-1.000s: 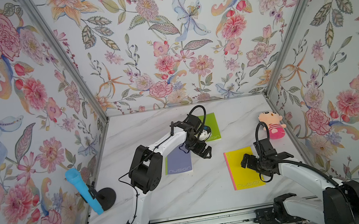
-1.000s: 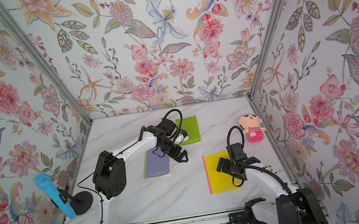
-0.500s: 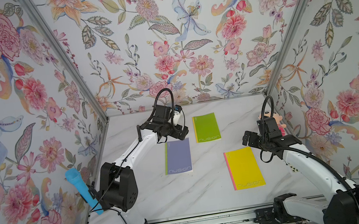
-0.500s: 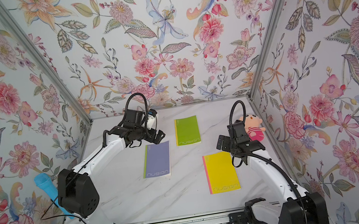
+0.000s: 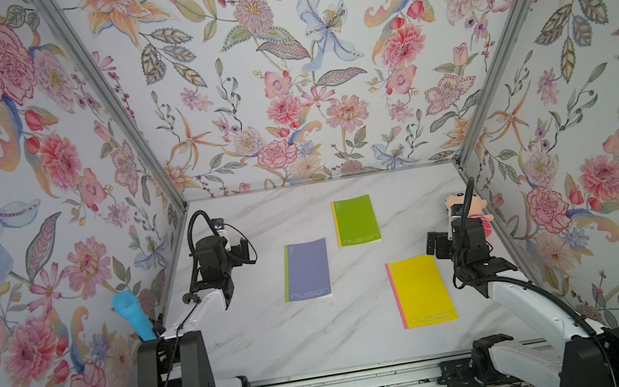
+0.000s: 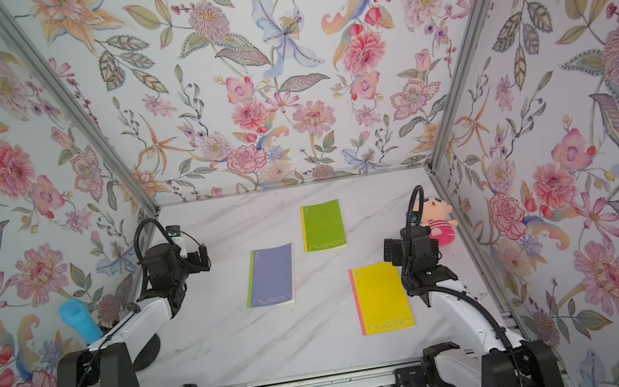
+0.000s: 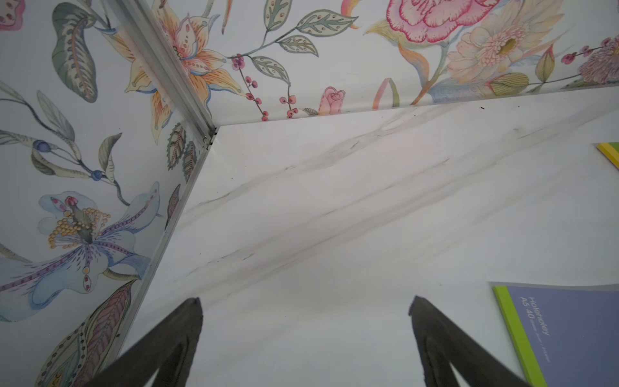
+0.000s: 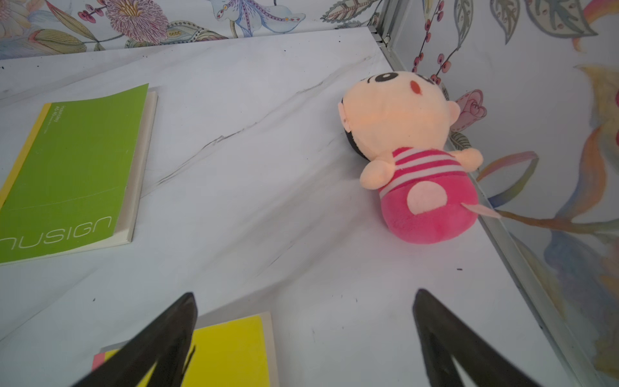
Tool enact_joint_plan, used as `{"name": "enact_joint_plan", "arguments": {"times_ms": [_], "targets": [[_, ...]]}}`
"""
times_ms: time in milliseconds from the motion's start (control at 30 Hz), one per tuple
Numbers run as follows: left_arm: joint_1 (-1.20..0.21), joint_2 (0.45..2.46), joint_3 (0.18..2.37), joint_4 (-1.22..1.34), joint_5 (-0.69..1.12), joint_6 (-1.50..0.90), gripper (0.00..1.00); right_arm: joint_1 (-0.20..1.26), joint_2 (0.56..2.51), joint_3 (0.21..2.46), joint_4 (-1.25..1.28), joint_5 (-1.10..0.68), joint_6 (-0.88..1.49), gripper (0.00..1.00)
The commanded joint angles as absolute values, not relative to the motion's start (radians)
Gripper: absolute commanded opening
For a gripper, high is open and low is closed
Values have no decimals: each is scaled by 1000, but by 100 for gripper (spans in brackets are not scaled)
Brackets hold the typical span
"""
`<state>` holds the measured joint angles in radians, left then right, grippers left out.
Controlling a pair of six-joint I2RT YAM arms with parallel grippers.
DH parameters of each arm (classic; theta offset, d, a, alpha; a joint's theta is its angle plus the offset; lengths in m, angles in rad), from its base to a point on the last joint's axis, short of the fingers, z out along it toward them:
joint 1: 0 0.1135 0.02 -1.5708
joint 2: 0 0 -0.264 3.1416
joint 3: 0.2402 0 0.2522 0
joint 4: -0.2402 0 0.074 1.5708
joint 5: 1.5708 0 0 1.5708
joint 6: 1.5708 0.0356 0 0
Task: Close the notebook
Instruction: Reset both arms
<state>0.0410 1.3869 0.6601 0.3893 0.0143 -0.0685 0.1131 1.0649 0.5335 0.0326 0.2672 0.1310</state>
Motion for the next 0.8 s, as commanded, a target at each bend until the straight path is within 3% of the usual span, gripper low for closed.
{"name": "enact_joint_plan", "arguments": {"times_ms": [0, 433, 767], "targets": [[93, 1373, 580, 619, 0, -89, 100, 60, 1090, 477, 272, 208, 43, 100], [129, 1498, 412, 946, 53, -108, 100, 21, 1311, 340, 699, 175, 12, 100], [78, 1482, 265, 1227, 61, -69, 100, 20, 1373, 316, 886, 139, 23, 100]]}}
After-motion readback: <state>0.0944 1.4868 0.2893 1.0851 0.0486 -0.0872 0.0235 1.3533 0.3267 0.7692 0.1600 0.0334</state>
